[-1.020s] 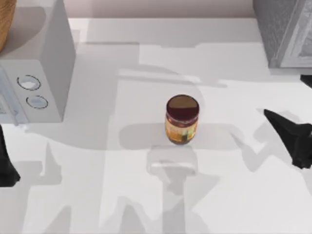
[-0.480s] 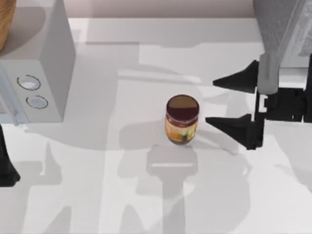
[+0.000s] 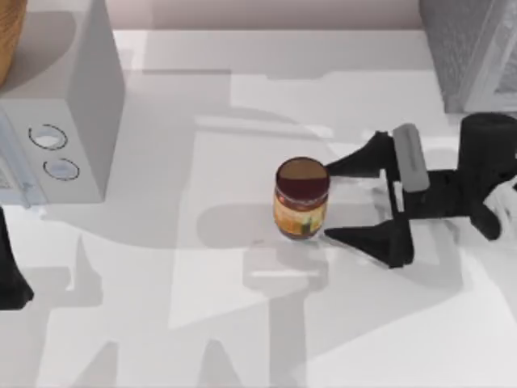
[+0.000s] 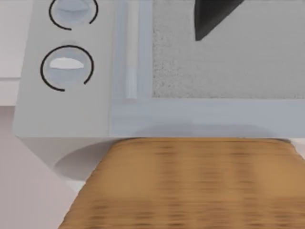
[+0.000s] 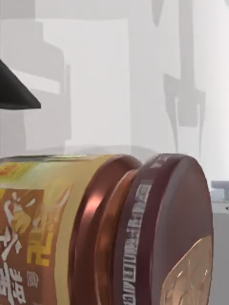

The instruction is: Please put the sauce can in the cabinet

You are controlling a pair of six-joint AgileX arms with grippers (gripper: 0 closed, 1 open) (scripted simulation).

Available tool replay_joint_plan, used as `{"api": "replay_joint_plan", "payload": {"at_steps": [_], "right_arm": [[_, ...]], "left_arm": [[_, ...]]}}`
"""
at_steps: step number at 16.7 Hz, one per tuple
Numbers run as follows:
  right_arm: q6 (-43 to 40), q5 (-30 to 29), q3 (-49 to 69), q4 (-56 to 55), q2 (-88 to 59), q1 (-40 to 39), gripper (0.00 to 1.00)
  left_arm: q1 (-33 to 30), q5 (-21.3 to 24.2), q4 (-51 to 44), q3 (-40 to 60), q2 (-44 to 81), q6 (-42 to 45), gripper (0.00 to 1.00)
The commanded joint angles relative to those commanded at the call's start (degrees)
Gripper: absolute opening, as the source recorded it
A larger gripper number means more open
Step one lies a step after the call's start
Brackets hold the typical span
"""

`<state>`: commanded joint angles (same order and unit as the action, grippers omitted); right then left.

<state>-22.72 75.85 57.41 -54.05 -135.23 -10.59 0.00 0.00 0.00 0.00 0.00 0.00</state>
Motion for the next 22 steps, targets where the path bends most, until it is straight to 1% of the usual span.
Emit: {"api": "replay_joint_plan", "payload": {"at_steps": [7,9,15,19,22], "right_arm": [[0.0,0.2,0.4,-0.5,-0.7,-0.1,1.0],[1.8,-1.1,1.3,-2.2,-1.4,-1.5,1.0],[8.9,-7.3,4.6,-9.3,-5.1,-8.1,1.0],[9.1,-7.5,4.7,-9.5,-5.2,-8.3,1.0],[9.1,-7.5,4.7,-9.5,-5.2,-8.3,0.77]], "left_arm": [[0.0,0.0,0.0,0.0,0.0,0.0,1.0],[0.0,0.0,0.0,0.0,0.0,0.0,1.0],[0.0,0.0,0.0,0.0,0.0,0.0,1.0],[0.0,0.0,0.0,0.0,0.0,0.0,1.0],[0.0,0.0,0.0,0.0,0.0,0.0,1.0]]}}
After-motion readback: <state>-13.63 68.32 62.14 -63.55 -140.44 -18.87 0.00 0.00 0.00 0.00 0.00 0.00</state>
